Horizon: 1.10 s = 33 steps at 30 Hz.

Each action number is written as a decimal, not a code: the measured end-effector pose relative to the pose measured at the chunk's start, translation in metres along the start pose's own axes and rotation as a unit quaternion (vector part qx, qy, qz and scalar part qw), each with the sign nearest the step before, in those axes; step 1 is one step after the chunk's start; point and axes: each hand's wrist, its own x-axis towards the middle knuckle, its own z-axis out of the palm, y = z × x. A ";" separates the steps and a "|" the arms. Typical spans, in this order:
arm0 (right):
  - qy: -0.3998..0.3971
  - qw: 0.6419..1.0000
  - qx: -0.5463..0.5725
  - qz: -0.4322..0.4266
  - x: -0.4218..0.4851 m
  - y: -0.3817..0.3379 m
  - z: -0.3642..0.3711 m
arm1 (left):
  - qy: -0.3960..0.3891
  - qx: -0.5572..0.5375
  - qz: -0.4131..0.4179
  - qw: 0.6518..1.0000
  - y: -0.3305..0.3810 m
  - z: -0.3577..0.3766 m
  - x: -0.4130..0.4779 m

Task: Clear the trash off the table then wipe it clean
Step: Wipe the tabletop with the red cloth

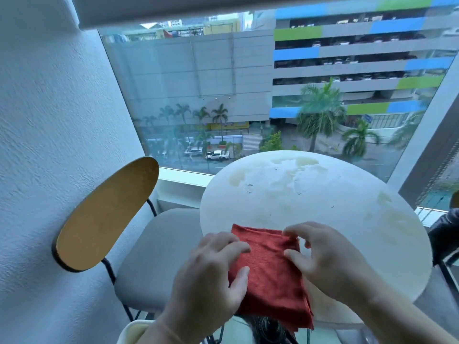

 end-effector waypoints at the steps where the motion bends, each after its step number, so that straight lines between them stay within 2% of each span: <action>1: 0.001 1.000 0.004 0.005 -0.003 -0.001 0.003 | -0.026 0.010 0.033 0.999 0.000 0.004 0.004; 3: 0.006 1.000 0.008 0.015 -0.002 -0.005 0.007 | -0.063 0.041 0.063 0.995 -0.004 0.012 0.010; 6: 0.026 0.999 0.004 0.043 0.005 -0.009 0.011 | -0.087 0.045 0.046 0.994 -0.007 0.020 0.014; 9: 0.083 0.995 -0.038 0.050 0.012 -0.009 0.009 | -0.085 0.082 0.040 0.992 0.000 0.029 0.020; 12: 0.151 0.986 -0.067 0.019 0.004 -0.019 0.009 | -0.074 0.088 0.025 0.993 0.002 0.036 0.018; 15: 0.106 0.992 -0.061 -0.043 -0.015 -0.029 0.031 | -0.067 0.084 0.022 0.994 -0.010 0.034 0.011; 18: 0.082 0.994 -0.065 -0.035 -0.023 -0.026 0.047 | -0.064 0.036 0.022 0.997 -0.018 0.029 0.011; 22: 0.078 0.995 -0.061 -0.027 -0.015 -0.036 0.044 | -0.070 0.038 0.028 0.996 -0.022 0.027 0.016; 26: 0.017 0.992 -0.123 -0.033 -0.013 -0.040 0.060 | -0.066 0.008 0.026 0.997 -0.027 0.025 0.016; 28: 0.017 0.991 -0.134 -0.027 -0.012 -0.042 0.059 | -0.061 -0.034 0.021 0.997 -0.035 0.020 0.019; 29: 0.015 0.991 -0.132 -0.025 -0.010 -0.042 0.057 | -0.048 -0.075 0.005 0.996 -0.040 0.019 0.020; 31: 0.009 0.992 -0.125 -0.009 -0.008 -0.049 0.054 | 0.025 -0.165 -0.051 0.985 -0.051 0.015 0.028; 33: -0.004 0.992 -0.126 -0.009 -0.005 -0.058 0.052 | 0.116 -0.177 -0.136 0.968 -0.062 0.013 0.043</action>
